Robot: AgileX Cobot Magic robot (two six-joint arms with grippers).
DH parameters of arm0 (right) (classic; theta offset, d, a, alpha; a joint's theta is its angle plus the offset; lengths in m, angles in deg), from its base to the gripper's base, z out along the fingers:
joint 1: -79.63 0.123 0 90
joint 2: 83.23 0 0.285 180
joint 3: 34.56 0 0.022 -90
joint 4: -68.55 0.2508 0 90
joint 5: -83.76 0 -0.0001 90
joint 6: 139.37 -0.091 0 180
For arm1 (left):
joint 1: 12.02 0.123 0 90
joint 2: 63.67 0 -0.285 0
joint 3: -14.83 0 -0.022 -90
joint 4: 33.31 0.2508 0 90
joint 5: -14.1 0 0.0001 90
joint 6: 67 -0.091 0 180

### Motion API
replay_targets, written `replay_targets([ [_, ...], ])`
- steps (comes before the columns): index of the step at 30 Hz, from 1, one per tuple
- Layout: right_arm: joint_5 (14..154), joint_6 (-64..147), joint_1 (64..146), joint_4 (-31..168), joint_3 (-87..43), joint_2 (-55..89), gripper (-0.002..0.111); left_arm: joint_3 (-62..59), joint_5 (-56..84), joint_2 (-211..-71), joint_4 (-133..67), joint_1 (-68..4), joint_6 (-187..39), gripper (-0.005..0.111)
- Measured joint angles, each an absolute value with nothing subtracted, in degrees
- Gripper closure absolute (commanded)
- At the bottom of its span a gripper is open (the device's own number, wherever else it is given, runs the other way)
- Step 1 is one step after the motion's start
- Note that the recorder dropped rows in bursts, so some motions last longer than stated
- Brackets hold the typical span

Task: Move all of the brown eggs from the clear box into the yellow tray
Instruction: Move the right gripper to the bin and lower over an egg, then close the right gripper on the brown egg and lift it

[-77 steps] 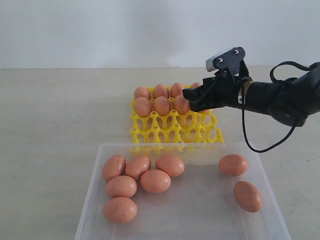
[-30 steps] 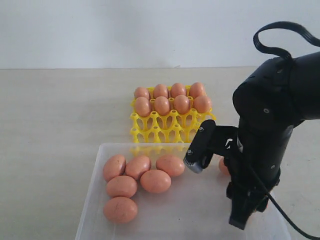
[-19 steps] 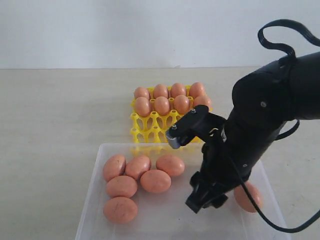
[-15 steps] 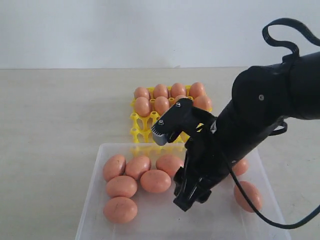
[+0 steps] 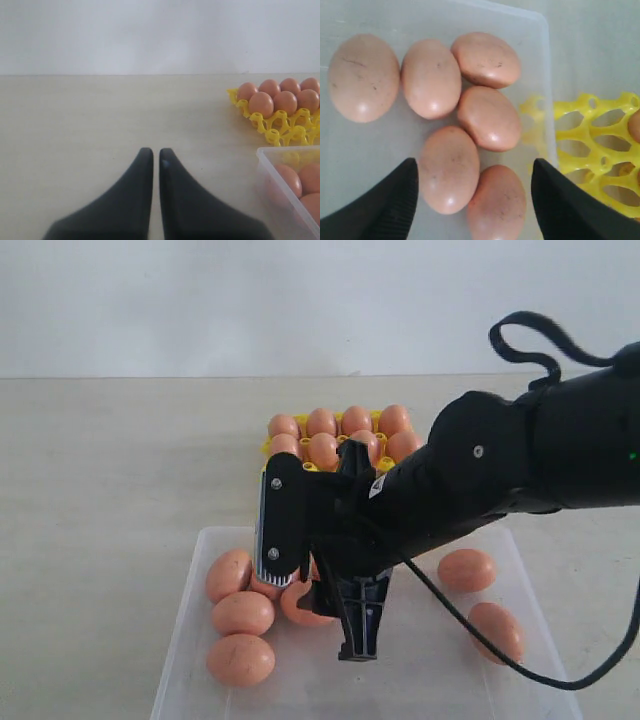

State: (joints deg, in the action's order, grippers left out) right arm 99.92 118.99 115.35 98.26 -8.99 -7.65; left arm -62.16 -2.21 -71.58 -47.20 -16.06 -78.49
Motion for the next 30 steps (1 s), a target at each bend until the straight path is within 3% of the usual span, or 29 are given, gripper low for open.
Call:
replay_targets([
  [6,99.0,119.4,115.6,100.9,-9.0,-12.7,0.051,-62.2,-2.2,-71.6,-47.2,-16.1,-78.5,0.103],
  [15,97.2,119.4,115.6,103.7,-9.0,-15.0,0.078,-62.2,-2.2,-71.6,-47.2,-16.1,-78.5,0.103],
  [30,93.6,119.4,115.6,104.4,-9.4,-17.4,0.079,-62.2,-2.2,-71.6,-47.2,-16.1,-78.5,0.103],
])
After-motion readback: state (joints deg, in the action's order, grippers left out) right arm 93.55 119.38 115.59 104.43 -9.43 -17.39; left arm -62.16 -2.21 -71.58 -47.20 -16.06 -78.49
